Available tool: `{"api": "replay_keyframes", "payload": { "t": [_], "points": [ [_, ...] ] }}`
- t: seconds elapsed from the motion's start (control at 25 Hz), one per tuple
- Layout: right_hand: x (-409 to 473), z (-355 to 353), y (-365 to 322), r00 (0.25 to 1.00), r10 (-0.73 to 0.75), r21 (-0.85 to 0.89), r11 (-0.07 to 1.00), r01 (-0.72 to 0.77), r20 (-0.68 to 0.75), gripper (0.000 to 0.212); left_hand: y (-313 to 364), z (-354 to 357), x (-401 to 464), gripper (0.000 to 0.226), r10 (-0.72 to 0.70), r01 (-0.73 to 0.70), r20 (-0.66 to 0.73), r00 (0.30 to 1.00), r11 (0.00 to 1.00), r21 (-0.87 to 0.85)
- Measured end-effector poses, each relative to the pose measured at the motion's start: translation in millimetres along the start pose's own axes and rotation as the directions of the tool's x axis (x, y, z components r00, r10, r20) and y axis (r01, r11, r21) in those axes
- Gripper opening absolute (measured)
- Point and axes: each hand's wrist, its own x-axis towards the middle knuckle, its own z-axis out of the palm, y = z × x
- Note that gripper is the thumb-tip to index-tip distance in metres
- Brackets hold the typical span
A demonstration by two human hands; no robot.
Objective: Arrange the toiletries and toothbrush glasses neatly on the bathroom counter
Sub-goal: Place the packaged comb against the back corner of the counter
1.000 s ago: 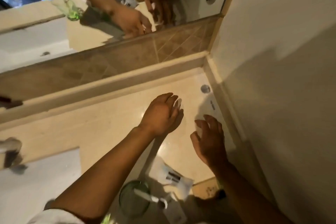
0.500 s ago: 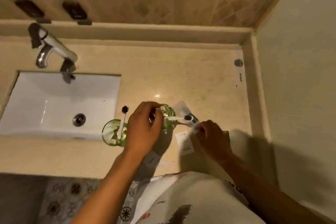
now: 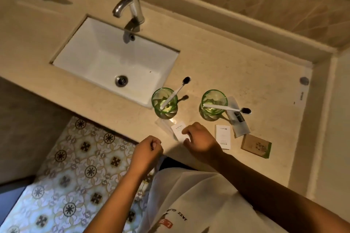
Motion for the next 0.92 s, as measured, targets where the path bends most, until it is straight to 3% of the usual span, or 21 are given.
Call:
{"api": "replay_keyframes", "payload": {
  "t": [0.24, 0.44, 0.6, 0.92],
  "points": [
    [11, 12, -1, 0.977, 0.209, -0.071, 0.975, -0.211, -0.045, 0.057, -5, 4, 17, 0.03, -0.076, 0.072, -0.029, 0.997, 0.989, -0.126],
    [4, 21, 6, 0.992, 0.119, -0.22, 0.968, -0.123, -0.033, 0.073, 7, 15, 25, 0.02, -0.145, 0.162, 0.073, 0.987, 0.88, -0.447],
    [3, 16, 11, 0.978, 0.194, -0.077, 0.977, -0.199, -0.075, 0.063, 4, 24, 30, 0.04, 0.091, -0.088, -0.001, 0.996, 0.956, -0.28],
    [-10, -4, 19, 0.888, 0.359, 0.082, 0.933, -0.351, -0.287, 0.058, 7, 24, 38, 0.052, 0.189, -0.19, -0.022, 0.982, 0.973, -0.134]
  ]
}}
